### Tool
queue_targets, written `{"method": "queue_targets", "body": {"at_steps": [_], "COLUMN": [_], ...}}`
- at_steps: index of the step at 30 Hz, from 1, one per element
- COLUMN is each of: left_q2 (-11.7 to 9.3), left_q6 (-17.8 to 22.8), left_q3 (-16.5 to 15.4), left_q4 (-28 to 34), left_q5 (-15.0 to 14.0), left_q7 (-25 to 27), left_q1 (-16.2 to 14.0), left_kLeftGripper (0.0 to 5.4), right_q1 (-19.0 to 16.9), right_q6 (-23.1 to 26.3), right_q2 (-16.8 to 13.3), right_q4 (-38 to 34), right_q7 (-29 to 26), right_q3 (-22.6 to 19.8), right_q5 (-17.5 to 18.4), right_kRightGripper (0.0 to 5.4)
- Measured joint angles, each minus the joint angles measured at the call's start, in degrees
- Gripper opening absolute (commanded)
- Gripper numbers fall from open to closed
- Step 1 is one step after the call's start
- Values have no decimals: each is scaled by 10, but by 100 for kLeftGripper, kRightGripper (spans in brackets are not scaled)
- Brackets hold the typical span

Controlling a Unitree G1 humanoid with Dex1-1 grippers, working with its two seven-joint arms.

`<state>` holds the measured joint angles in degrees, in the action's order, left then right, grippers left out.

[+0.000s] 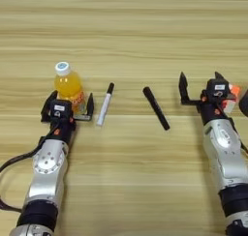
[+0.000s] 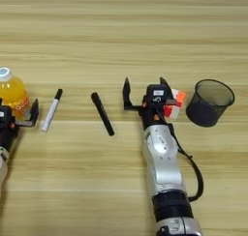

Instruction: Move the objects on the table

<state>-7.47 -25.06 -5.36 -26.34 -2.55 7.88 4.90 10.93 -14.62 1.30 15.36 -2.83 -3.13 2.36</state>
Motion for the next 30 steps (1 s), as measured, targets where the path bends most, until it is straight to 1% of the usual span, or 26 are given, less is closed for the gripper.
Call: {"method": "queue_targets", "body": {"at_steps": [4,6,7,8,11,13,15,17,18,19,22,25,27,30], "left_q2": [2,9,10,14,15,17,17,18,18,18,18,17,17,16], "left_q6": [8,20,20,24,36,48,62,73,76,90,104,113,124,134], "left_q3": [9,17,18,25,34,35,38,41,41,42,45,53,70,84], "left_q4": [38,68,70,92,119,140,170,187,191,208,222,237,253,259], "left_q5": [-1,-1,-1,0,0,0,0,0,0,-1,-1,-1,0,5], "left_q7": [2,3,4,4,4,2,2,2,2,2,4,13,24,27], "left_q1": [-32,-58,-60,-79,-104,-120,-145,-159,-162,-175,-191,-197,-200,-203], "left_kLeftGripper": [538,538,538,538,538,538,538,538,538,538,538,538,538,538], "right_q1": [0,-1,0,-1,0,0,0,0,0,0,0,0,0,0], "right_q6": [0,1,1,1,1,1,1,1,1,2,2,2,2,2], "right_q2": [-3,-3,-3,-3,-3,-3,-3,-3,-3,-3,-3,-2,-1,-1], "right_q4": [-1,-1,-1,-1,-1,-1,-1,-1,-1,-1,-1,-1,-1,-1], "right_q7": [0,0,0,0,0,0,0,0,0,0,0,0,0,0], "right_q3": [-1,-1,-1,-1,-1,-1,0,0,0,0,0,0,0,0], "right_q5": [0,0,0,0,0,0,0,0,0,0,0,0,0,0], "right_kRightGripper": [540,540,540,540,540,540,540,540,540,540,540,540,540,540]}}
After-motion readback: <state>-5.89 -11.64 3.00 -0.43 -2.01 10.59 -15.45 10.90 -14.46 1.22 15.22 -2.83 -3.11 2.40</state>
